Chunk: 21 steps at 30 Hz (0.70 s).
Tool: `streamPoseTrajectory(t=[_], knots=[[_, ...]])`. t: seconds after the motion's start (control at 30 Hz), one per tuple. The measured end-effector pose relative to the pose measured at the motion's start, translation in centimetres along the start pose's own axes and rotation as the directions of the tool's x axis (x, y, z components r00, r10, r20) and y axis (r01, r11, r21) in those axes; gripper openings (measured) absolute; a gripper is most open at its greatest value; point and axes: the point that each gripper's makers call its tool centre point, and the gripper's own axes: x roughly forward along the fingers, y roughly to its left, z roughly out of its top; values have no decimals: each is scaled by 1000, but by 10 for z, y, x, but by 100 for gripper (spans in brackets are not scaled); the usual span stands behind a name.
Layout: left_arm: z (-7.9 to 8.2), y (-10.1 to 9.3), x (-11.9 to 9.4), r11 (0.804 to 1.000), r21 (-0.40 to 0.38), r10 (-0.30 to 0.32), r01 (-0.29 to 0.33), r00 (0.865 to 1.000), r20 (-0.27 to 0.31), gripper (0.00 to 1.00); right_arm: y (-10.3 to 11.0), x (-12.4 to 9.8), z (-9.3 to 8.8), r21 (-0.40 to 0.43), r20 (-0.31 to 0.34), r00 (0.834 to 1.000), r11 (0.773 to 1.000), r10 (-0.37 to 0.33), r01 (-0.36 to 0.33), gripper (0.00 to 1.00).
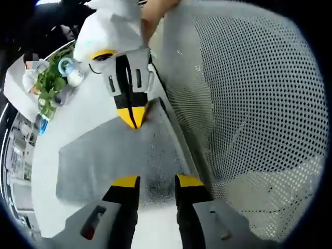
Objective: Fold the towel on the table until its edges align and the towel forms a compact rectangular stack.
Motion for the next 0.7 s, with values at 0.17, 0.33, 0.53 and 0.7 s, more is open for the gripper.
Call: streamPoseTrajectory(t=[0.17,0.33,0.53,0.7], knots=[[-9,-5,9,997,83,2,2,999,-42,36,-2,-1,0,193,69,997,980,25,-38,0],[-9,0,9,998,63,30,-27,999,-40,37,-5,-1,-1,310,123,991,946,56,-92,0],[-9,-19,14,996,86,-35,41,997,-66,17,-4,-1,0,349,137,988,930,67,-112,0],[-8,-22,15,996,70,-52,58,996,-78,5,-4,-1,0,368,140,988,922,70,-118,0]])
